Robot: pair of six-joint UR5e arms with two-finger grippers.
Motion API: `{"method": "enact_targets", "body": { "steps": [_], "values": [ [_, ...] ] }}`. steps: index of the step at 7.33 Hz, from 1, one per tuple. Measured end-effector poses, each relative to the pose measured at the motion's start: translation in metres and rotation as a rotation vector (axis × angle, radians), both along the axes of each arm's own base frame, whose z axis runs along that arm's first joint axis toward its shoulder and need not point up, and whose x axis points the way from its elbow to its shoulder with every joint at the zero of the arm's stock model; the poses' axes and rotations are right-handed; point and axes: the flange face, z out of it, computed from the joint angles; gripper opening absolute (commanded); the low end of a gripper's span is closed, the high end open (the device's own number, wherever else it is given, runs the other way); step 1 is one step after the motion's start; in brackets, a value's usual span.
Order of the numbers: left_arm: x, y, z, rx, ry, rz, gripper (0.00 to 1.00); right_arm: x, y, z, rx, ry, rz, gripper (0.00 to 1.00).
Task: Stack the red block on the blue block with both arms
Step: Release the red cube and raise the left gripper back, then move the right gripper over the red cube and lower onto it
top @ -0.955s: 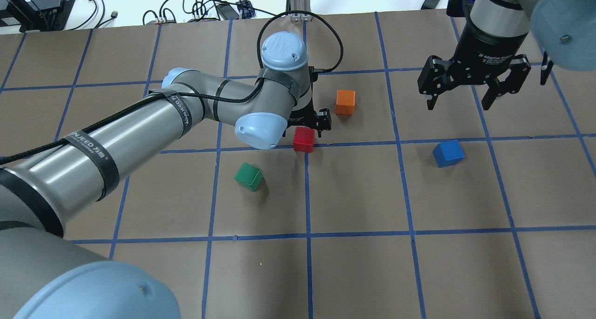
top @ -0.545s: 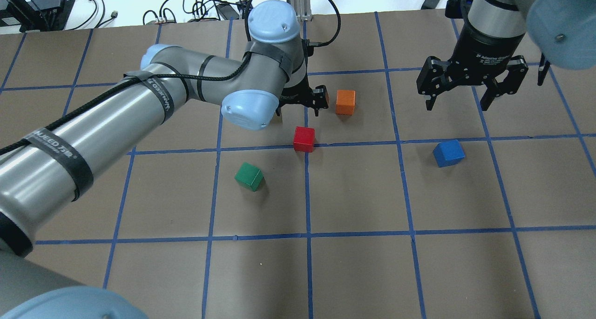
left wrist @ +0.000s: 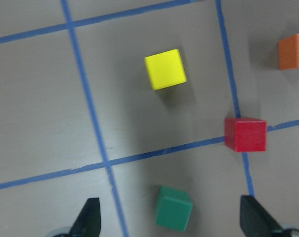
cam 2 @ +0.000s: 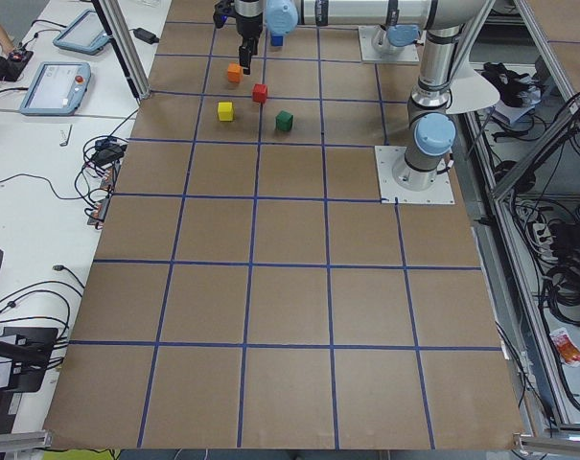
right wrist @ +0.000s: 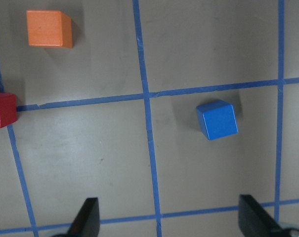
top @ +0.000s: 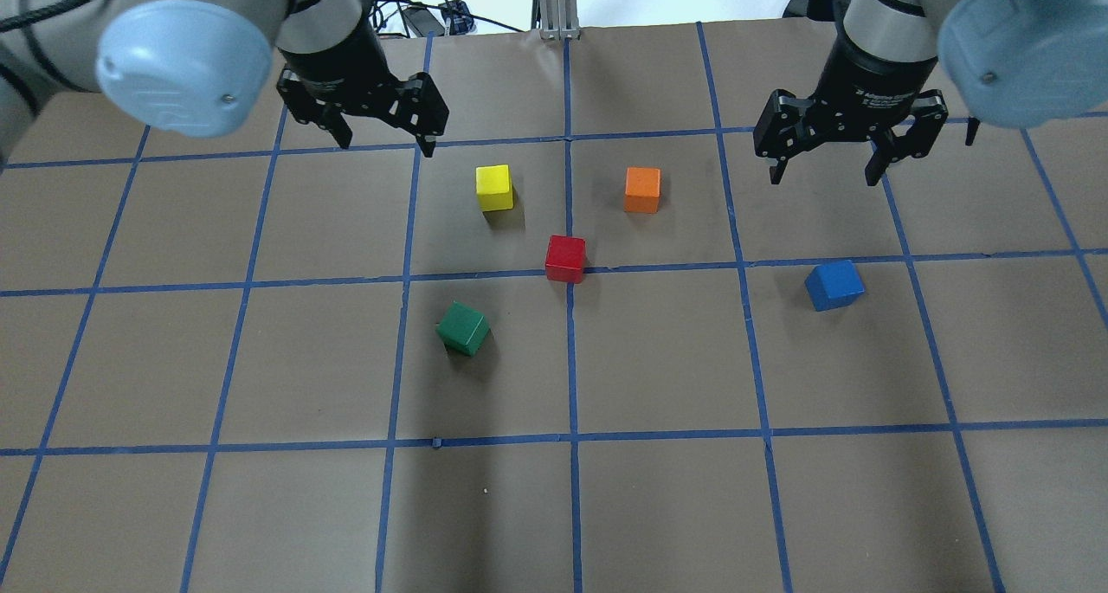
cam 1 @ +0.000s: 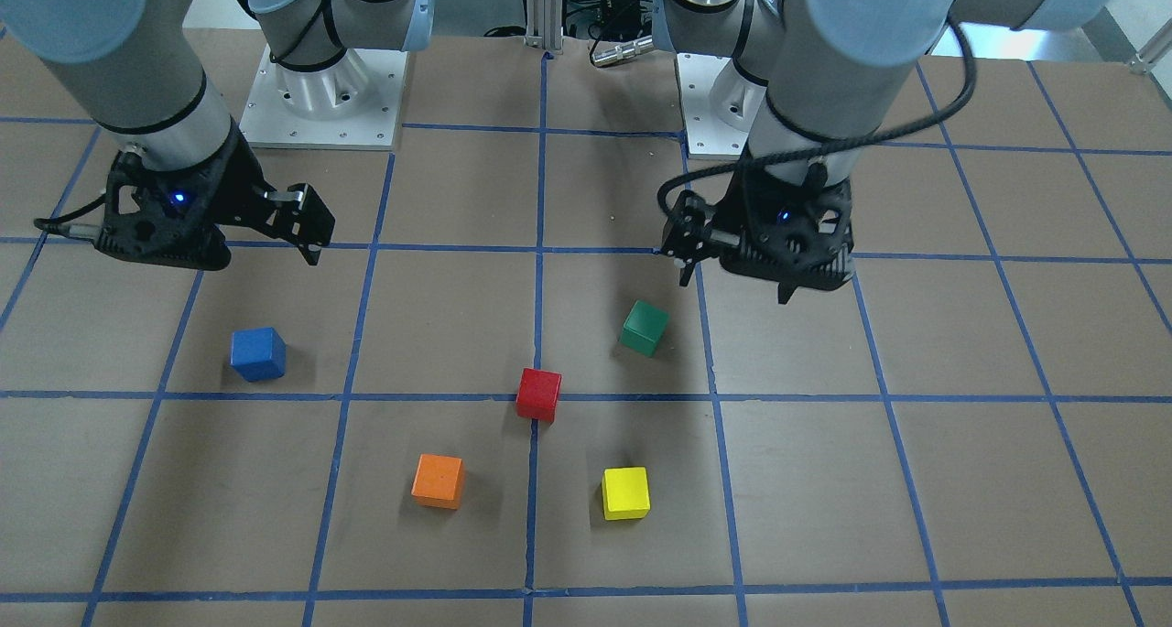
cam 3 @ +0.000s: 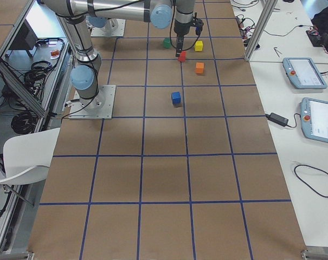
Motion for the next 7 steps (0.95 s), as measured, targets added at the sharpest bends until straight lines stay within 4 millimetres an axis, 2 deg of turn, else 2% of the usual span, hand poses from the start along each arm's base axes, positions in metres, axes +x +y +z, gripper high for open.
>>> {"method": "enact_targets", "body": {
  "steps": [1,2,3,4,7],
  "values": [
    [0.016,0.019,0.026,-0.012,0.000,0.019,1.00,0.024,-0.015,-0.018,-0.028,0.000,0.017,1.00],
    [0.028,0.031,0.040,-0.017,0.001,0.042,1.00,0.061,-0.026,-0.036,-0.075,-0.004,0.041,1.00],
    [0.033,0.037,0.043,-0.025,0.003,0.058,1.00,0.094,-0.032,-0.053,-0.105,-0.010,0.047,1.00],
    [0.034,0.038,0.043,-0.038,0.004,0.063,1.00,0.119,-0.036,-0.071,-0.118,-0.022,0.040,1.00],
    [0.035,0.039,0.043,-0.048,0.001,0.057,1.00,0.163,-0.046,-0.120,-0.113,-0.076,0.053,1.00]
  ]
}}
